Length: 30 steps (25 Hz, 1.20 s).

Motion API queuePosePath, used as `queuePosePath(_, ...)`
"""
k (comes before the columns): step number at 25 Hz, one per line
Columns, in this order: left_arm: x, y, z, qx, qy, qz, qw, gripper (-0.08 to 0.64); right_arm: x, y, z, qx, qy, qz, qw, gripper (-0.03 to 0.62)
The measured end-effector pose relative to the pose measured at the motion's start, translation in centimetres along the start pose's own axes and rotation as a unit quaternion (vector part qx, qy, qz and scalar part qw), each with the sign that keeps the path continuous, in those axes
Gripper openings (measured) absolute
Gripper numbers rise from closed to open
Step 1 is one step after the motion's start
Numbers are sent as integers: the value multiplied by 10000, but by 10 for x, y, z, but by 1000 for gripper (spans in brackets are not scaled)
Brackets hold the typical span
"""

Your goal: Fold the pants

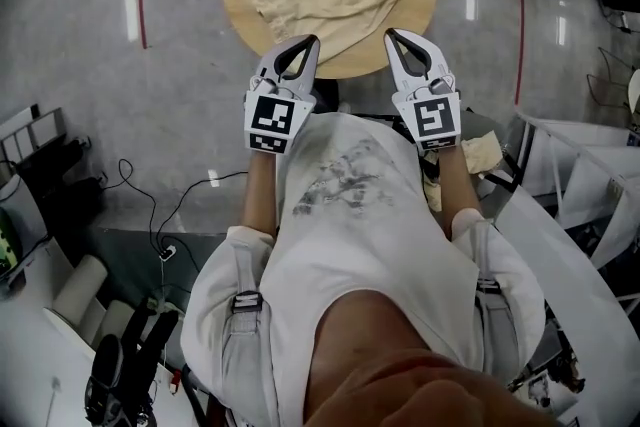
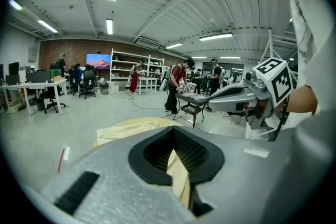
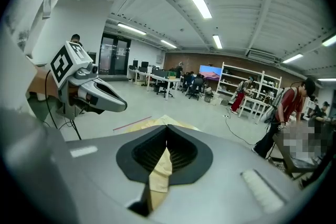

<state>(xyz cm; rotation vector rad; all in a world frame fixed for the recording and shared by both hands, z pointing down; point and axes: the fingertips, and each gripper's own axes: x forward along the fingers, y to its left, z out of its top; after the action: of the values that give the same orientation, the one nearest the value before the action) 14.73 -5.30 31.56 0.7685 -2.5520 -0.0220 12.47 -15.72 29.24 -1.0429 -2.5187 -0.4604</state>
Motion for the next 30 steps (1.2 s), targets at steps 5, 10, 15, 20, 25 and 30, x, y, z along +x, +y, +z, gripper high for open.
queuePosePath(5, 23, 21, -15, 81, 165, -210, 9996, 5, 33, -11, -25, -327, 403, 101, 9986, 34)
queuePosePath(10, 43, 35, -47, 186, 538, -381, 9977, 14, 52, -23, -60, -645, 916, 211, 9935, 65)
queuePosePath(15, 57, 45, -78, 149, 835, -424, 9955, 44, 66, -37, -88, -1163, 1302, 346, 9840, 98)
queuePosePath(20, 68, 46, -105, 61, 1028, -389, 9939, 71, 79, -45, -117, -1287, 1573, 638, 9771, 135)
queuePosePath(25, 84, 48, -130, 10, 1223, -284, 9921, 90, 97, -59, -142, -1565, 1706, 961, 9681, 153)
queuePosePath(30, 92, 52, -154, -117, 1403, -169, 9899, 99, 113, -66, -158, -1880, 1786, 1281, 9573, 164)
